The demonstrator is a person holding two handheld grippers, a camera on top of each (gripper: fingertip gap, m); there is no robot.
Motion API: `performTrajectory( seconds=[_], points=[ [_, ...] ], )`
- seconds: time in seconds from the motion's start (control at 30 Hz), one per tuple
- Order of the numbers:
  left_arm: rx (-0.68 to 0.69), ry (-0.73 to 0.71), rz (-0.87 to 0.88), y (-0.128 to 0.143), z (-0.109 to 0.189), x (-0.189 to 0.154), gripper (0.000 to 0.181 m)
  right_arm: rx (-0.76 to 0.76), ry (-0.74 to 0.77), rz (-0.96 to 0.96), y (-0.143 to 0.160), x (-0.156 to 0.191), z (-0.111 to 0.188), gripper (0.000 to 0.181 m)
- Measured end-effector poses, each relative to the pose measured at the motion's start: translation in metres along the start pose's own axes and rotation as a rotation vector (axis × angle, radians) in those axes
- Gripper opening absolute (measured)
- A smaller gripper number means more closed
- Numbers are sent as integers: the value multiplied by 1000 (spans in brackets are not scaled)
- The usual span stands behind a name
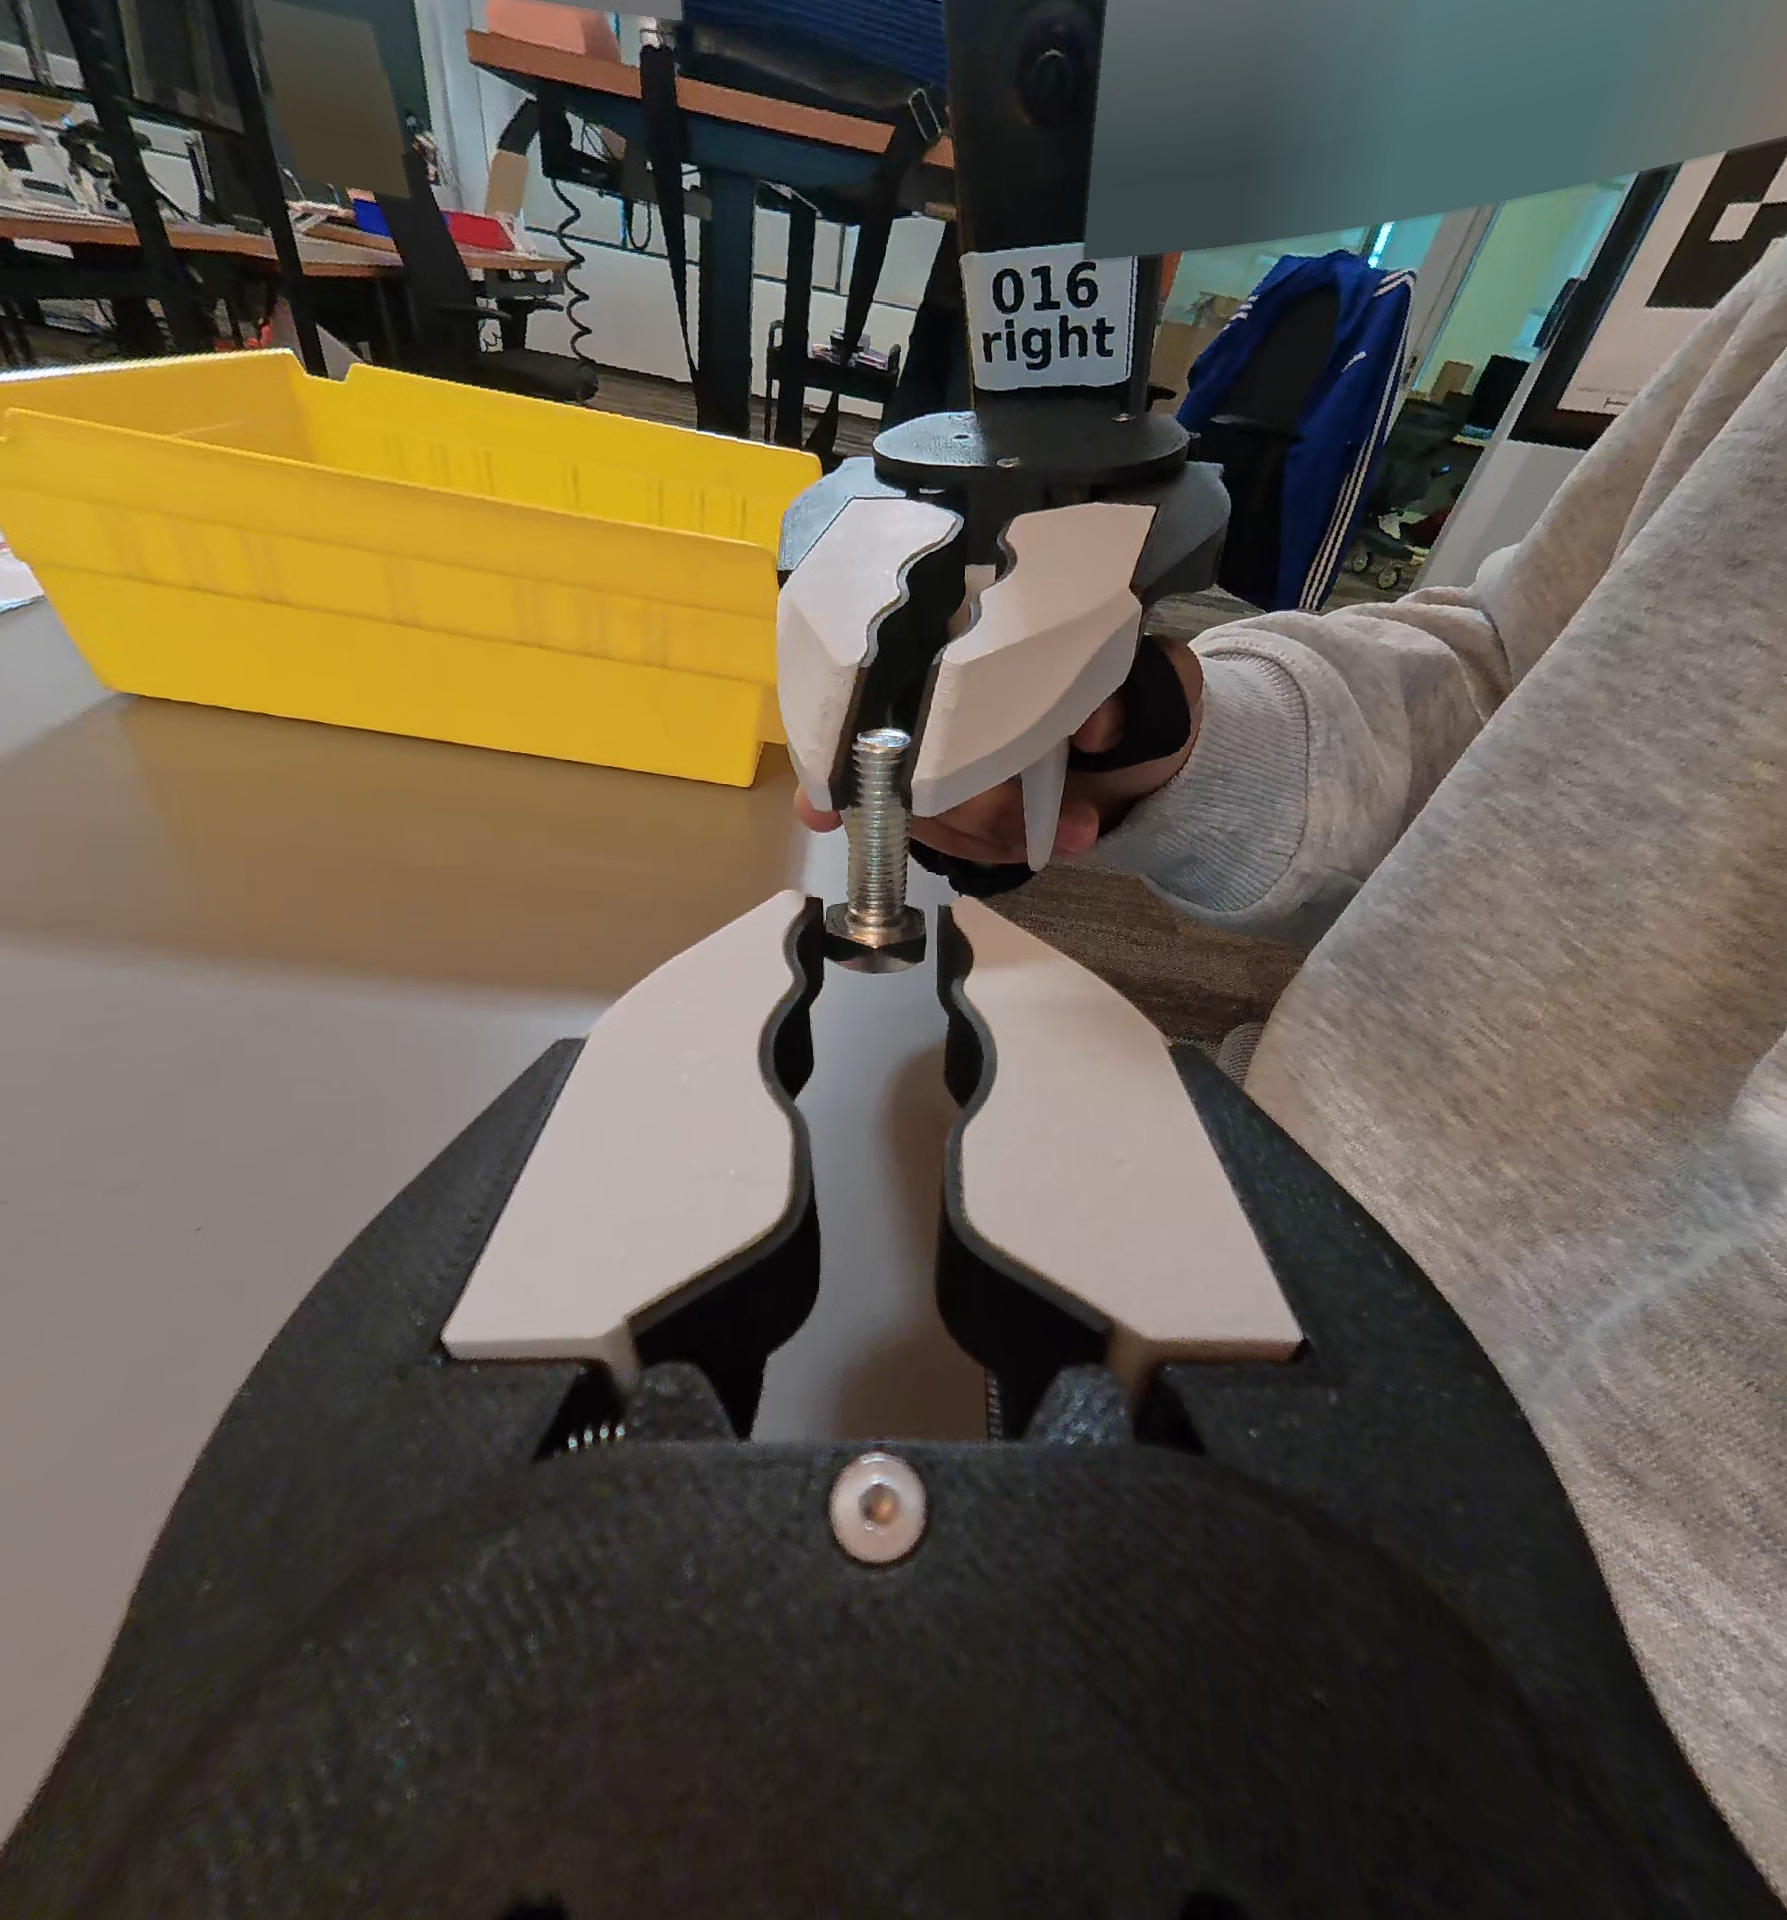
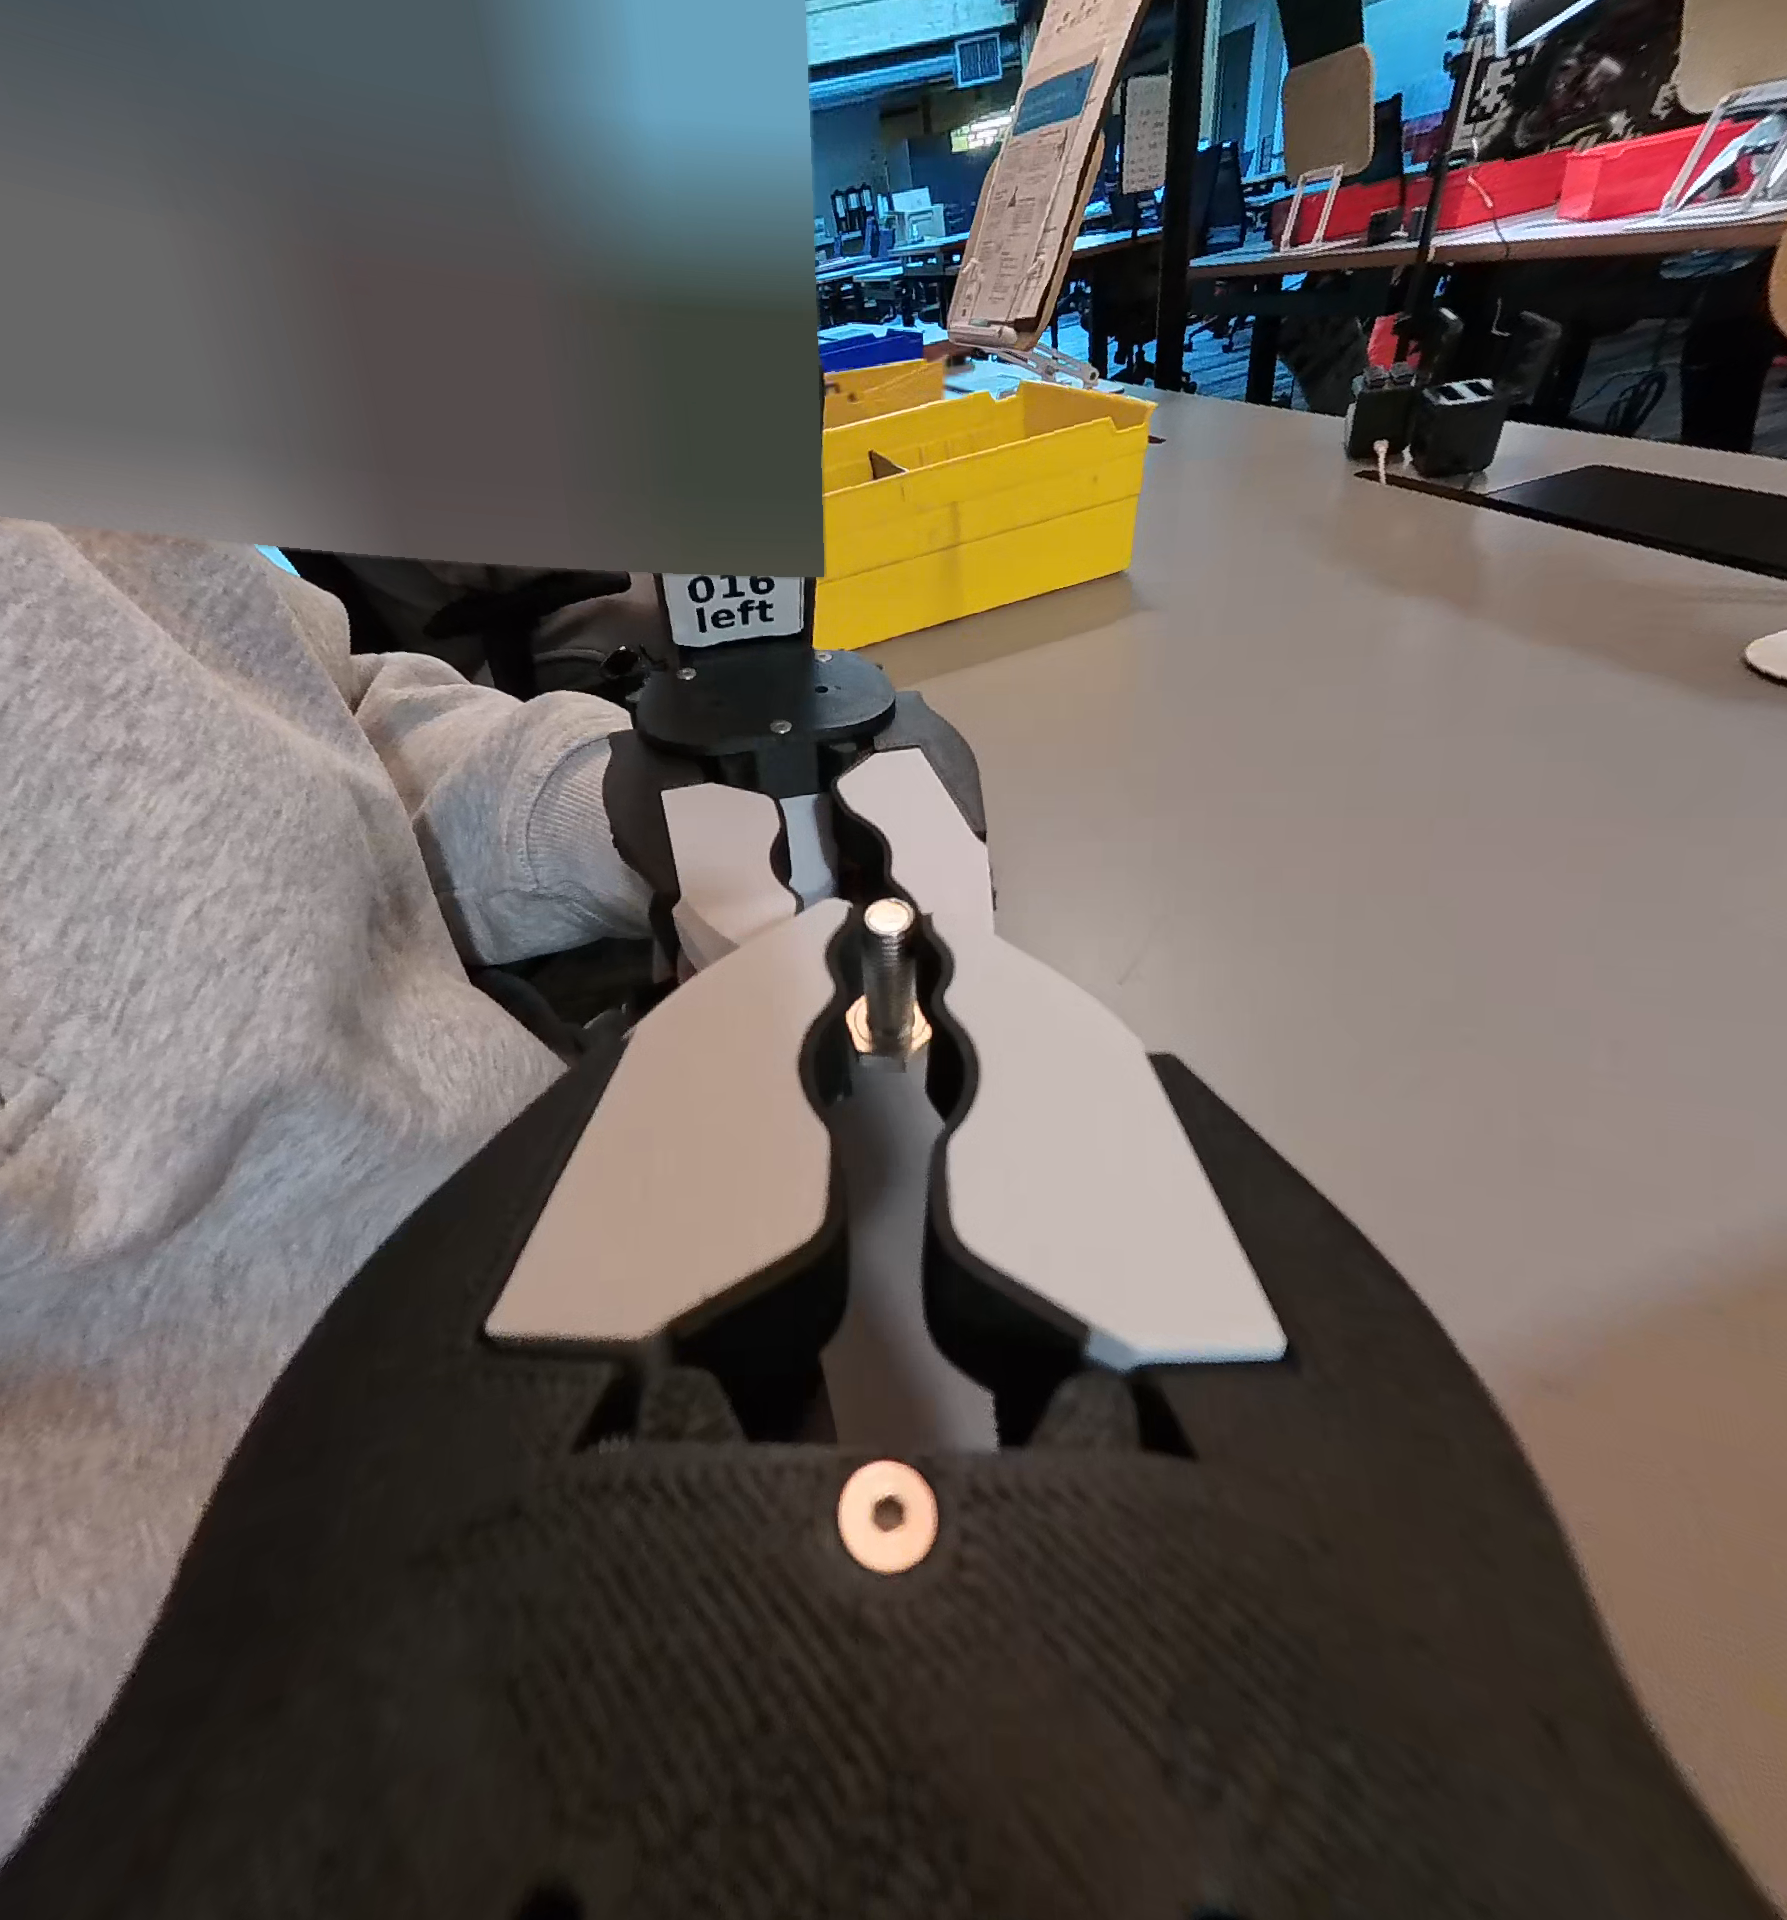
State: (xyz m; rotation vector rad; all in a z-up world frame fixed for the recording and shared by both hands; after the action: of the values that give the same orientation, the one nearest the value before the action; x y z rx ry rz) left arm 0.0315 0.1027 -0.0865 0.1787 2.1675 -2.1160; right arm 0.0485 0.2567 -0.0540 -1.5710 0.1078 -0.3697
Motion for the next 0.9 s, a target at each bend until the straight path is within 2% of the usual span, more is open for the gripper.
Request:
performTrajectory(
  seconds=[0.6,0.73,0.9],
  points=[
    [-13,-36,-54,-1,-2,-1,18,-47,2,20,2,-2,-1,9],
    [-29,-60,-66,-2,-2,2,18,-95,46,51,-1,-5,1,23],
    [-40,-78,-53,-3,-2,5,18,-119,60,11,-1,-8,4,24]
  ],
)
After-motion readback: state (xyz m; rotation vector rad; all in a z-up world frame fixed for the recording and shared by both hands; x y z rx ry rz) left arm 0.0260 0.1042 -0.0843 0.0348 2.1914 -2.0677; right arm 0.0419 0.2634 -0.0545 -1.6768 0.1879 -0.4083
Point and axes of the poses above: each gripper's, where its closed fingertips meet, z back along the fingers, y out of its underside, x = y × z across the jaws, the point moved 9 cm from there along z, back along the fingers, and after that the axes turned 8 degrees about -x, right-handed, at the moved point
